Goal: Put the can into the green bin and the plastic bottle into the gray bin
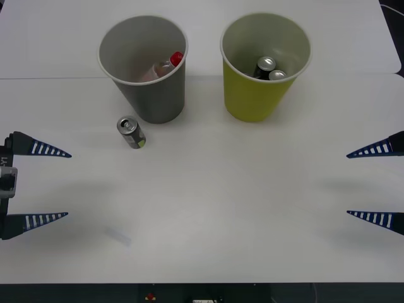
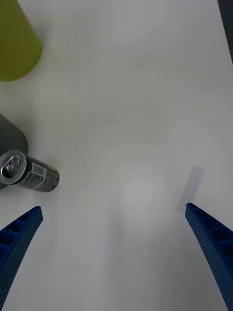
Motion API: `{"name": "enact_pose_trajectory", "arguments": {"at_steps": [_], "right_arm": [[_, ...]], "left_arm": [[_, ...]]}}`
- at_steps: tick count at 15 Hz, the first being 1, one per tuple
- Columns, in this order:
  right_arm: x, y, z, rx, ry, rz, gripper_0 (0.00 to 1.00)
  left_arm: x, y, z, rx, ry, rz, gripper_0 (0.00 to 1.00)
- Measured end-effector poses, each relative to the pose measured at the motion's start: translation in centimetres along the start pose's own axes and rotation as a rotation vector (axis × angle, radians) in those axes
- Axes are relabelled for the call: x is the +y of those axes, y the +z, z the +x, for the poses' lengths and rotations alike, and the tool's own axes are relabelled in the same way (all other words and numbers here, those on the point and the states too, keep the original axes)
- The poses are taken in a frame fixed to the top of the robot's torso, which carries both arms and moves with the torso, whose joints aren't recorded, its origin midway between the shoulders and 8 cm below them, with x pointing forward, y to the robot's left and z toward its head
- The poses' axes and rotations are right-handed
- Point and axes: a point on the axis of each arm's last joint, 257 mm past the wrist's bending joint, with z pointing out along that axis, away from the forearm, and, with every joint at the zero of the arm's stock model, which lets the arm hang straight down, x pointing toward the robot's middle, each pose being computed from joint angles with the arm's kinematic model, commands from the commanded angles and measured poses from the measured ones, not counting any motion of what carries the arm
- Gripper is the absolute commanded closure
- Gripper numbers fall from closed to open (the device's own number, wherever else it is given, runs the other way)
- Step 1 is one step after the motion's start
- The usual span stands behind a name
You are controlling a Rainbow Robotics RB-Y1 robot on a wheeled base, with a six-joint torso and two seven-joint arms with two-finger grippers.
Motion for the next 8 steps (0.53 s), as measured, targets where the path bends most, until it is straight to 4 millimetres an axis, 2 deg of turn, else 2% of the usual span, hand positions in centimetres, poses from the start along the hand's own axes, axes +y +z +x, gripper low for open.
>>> {"name": "enact_pose_trajectory", "arguments": {"at_steps": [8], "right_arm": [[0.00,0.00,0.00,0.000,0.000,0.000,0.00]], "left_arm": [[0.44,-0.52,-0.76,-0.010,-0.017,-0.065,0.00]]}}
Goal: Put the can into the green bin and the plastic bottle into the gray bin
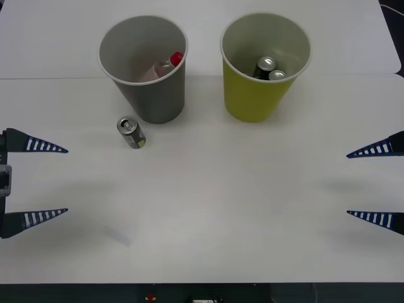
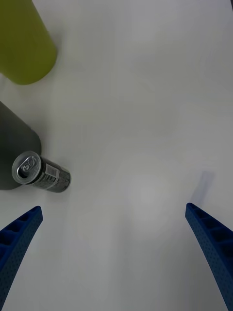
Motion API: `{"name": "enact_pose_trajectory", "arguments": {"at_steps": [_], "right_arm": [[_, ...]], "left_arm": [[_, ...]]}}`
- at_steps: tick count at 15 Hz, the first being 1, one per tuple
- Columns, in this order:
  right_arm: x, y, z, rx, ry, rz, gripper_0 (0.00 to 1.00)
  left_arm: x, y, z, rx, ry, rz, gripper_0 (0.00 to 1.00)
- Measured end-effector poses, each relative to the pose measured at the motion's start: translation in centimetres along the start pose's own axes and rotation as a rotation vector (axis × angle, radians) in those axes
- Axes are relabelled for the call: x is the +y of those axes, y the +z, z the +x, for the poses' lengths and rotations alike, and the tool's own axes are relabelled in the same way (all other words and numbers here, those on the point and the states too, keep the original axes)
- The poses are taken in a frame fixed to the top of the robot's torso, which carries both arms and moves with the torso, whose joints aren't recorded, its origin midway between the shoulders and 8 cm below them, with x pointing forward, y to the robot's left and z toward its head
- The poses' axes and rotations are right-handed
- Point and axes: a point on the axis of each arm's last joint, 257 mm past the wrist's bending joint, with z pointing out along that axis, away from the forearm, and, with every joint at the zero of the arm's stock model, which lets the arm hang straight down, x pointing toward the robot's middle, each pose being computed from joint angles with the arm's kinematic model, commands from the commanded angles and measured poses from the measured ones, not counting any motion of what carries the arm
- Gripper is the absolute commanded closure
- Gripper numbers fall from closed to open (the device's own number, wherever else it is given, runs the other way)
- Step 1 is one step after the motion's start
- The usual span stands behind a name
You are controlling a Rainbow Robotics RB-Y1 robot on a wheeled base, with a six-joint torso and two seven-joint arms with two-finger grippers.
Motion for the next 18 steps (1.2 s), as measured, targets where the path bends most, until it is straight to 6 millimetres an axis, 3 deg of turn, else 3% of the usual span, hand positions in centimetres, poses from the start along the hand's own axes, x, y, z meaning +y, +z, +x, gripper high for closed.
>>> {"name": "enact_pose_trajectory", "arguments": {"at_steps": [3,11,18], "right_arm": [[0.0,0.0,0.0,0.000,0.000,0.000,0.00],[0.0,0.0,0.0,0.000,0.000,0.000,0.00],[0.0,0.0,0.0,0.000,0.000,0.000,0.00]], "left_arm": [[-0.5,0.7,-0.2,-0.018,-0.073,-0.040,0.00],[-2.2,3.6,-2.2,-0.146,-0.462,-0.164,0.00],[-1.5,4.8,-1.5,-0.225,-0.757,-0.332,0.00]]}}
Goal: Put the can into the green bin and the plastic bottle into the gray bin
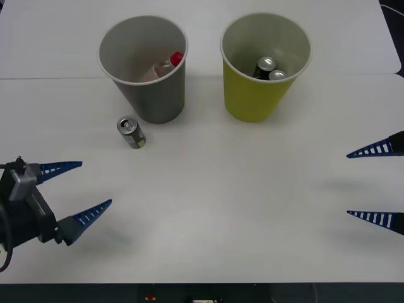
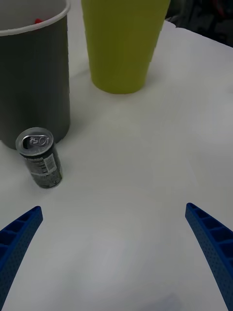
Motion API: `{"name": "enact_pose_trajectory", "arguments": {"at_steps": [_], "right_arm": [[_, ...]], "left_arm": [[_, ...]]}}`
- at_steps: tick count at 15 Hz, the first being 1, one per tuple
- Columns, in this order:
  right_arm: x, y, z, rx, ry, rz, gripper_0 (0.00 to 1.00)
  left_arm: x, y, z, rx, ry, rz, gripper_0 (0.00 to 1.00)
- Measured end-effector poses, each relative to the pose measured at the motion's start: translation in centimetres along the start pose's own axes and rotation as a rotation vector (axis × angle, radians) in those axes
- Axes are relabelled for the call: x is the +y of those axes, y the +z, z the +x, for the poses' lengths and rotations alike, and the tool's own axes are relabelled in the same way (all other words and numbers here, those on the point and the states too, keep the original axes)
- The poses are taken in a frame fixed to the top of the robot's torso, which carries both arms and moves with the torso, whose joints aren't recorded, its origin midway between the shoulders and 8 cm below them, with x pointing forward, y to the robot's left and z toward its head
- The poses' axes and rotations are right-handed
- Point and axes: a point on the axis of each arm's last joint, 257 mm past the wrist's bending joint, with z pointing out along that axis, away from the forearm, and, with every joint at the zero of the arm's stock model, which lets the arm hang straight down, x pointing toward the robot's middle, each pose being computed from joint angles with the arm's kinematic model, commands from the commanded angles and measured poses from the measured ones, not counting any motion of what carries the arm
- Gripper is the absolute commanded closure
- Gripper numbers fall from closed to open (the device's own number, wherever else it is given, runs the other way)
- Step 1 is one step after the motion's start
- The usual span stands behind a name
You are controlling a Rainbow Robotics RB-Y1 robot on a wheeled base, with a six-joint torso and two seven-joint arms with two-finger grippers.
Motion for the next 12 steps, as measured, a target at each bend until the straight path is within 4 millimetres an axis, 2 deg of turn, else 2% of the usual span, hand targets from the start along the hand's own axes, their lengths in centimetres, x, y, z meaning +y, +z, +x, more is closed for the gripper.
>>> {"name": "enact_pose_trajectory", "arguments": {"at_steps": [7,12], "right_arm": [[0.0,0.0,0.0,0.000,0.000,0.000,0.00],[0.0,0.0,0.0,0.000,0.000,0.000,0.00]], "left_arm": [[1.0,0.6,1.6,-0.042,-0.210,-0.137,0.00],[1.9,2.4,2.3,-0.085,-0.295,-0.259,0.00]]}}
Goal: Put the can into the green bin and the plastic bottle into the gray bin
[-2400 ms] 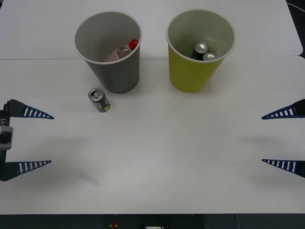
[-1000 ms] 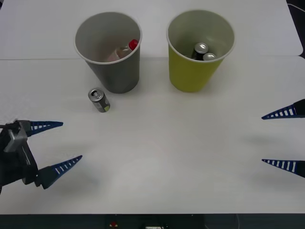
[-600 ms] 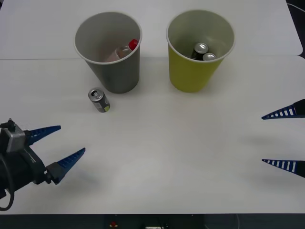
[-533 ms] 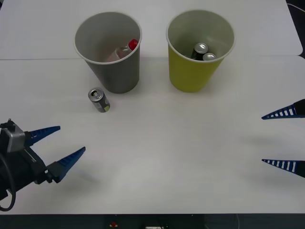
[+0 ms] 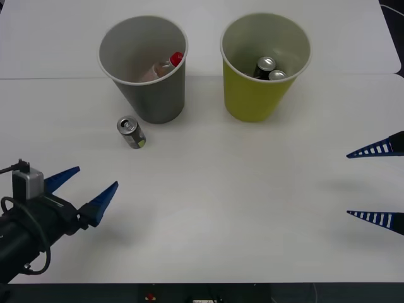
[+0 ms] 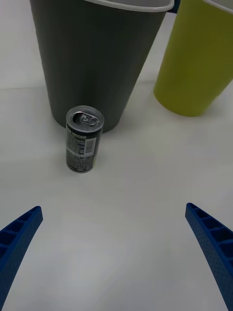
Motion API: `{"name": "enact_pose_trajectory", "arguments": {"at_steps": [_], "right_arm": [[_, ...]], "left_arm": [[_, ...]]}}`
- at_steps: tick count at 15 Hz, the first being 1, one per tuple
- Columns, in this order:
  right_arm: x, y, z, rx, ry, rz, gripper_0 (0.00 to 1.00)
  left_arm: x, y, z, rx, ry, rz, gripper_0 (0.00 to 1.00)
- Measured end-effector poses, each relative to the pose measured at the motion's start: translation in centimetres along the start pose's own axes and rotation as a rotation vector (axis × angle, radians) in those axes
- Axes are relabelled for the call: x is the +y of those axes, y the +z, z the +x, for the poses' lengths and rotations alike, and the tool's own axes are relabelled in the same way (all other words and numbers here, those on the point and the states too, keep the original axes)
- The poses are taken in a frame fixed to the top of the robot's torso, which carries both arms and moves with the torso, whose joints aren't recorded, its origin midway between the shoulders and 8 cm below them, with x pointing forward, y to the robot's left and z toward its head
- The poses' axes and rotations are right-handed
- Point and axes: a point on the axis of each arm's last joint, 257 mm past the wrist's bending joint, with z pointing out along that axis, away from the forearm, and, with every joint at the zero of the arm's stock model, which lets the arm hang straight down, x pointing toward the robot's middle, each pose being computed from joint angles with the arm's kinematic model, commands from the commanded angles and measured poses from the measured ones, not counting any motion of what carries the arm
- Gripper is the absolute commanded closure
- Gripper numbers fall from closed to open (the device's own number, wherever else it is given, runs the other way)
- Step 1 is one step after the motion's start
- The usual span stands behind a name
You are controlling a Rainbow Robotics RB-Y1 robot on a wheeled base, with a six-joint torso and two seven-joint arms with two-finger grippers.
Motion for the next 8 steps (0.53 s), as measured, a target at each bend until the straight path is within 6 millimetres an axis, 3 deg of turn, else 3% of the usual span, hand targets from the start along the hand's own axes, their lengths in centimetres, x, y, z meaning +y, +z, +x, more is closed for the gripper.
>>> {"name": "enact_pose_trajectory", "arguments": {"at_steps": [8], "right_arm": [[0.0,0.0,0.0,0.000,0.000,0.000,0.00]], "left_arm": [[0.4,6.5,1.7,-0.038,-0.020,-0.024,0.00]]}}
